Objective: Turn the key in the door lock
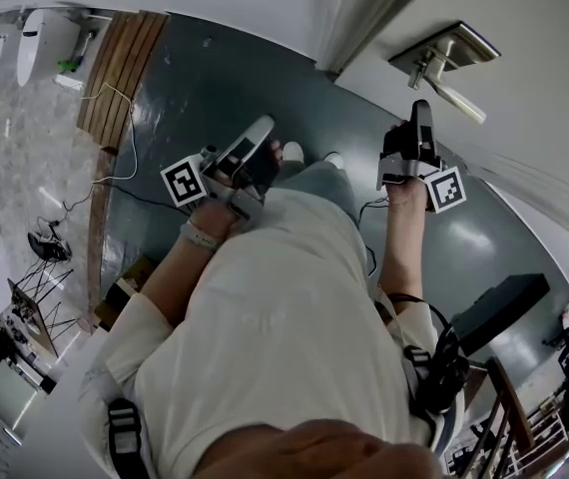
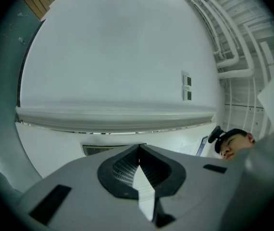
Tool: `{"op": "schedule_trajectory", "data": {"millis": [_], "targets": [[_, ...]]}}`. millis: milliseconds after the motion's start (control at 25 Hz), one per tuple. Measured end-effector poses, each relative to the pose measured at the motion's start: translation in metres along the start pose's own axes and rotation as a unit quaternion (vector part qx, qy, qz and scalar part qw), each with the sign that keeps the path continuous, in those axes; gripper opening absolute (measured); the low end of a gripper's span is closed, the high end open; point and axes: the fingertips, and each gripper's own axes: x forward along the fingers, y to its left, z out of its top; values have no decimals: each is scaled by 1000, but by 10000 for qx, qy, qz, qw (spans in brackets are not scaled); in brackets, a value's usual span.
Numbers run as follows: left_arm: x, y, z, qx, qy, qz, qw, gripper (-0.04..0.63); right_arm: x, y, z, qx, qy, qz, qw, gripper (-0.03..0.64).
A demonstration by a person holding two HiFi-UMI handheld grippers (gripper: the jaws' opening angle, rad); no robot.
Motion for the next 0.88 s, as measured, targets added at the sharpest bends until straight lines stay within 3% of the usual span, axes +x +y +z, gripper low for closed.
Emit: {"op": "schedule_trajectory", "data": {"millis": [40,80,120,160,200,240,280,320,360,640,760,880], "targets": [[0,0,0,-12,-6,-6,10000,9,-3,6,-1,-1645,275,-249,9857,107],[0,0,1,-25,-9,-11,10000,9,-5,11,-3,-3536,568,-557,9320,107],[0,0,1,-38,-10,-16,10000,9,-4,15,-7,-5398,845,-868,8330,107],[0,0,1,-50,-9,-19,10000,9,-2,18,-11,-6982,1076,-1130,6987,107],[0,0,1,-60,-6,-21,10000,9,2,18,-16,-8137,1248,-1306,5525,107],[1,1,0,-65,-2,-22,10000,9,6,16,-21,-8842,1369,-1381,4246,107],[1,3,0,-62,4,-23,10000,9,12,12,-25,-9191,1464,-1372,3391,107],[1,3,-1,-53,8,-24,10000,9,17,6,-29,-9321,1559,-1330,2987,107],[1,3,0,-41,11,-23,10000,9,24,0,-31,-9345,1654,-1303,2871,107],[-5,-1,7,4,-89,-21,10000,9,53,-12,-26,-9408,1679,-1448,2565,107],[-6,0,5,4,-100,-18,9999,9,56,-11,-23,-9444,1504,-1486,2517,106],[-6,0,6,-3,-116,-16,9999,9,57,-9,-23,-9443,1365,-1517,2580,95]]}}
